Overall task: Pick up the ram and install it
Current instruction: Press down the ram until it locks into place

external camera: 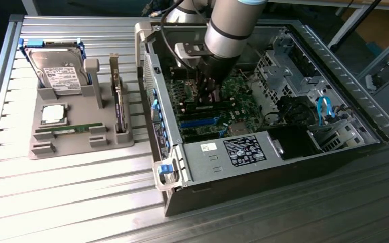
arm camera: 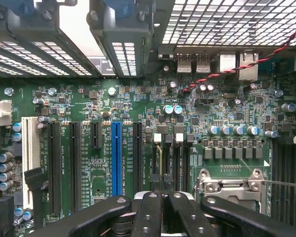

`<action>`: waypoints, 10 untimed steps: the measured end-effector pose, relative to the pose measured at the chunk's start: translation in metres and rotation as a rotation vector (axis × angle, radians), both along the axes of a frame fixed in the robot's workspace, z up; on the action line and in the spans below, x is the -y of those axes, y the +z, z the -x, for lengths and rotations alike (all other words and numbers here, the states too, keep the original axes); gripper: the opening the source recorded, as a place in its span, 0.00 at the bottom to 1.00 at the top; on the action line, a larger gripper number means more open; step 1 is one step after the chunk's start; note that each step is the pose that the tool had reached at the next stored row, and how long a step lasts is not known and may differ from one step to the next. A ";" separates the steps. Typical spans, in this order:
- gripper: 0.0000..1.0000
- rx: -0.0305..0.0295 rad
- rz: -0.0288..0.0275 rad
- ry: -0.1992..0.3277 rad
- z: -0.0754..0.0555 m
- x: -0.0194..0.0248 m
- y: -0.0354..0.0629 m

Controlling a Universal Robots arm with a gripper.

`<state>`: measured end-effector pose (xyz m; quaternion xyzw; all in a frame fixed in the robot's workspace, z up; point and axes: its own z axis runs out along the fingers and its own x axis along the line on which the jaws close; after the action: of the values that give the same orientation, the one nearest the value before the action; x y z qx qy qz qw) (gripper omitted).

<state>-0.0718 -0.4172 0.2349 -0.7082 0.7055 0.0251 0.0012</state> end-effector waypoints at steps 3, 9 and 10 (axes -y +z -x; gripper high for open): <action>0.11 0.0001 -0.0002 0.000 0.000 0.0000 -0.0003; 0.11 0.0000 -0.0058 0.000 0.000 0.0002 -0.0019; 0.11 0.0000 -0.0068 0.000 0.000 0.0003 -0.0023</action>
<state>-0.0719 -0.4176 0.2326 -0.7082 0.7054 0.0275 0.0036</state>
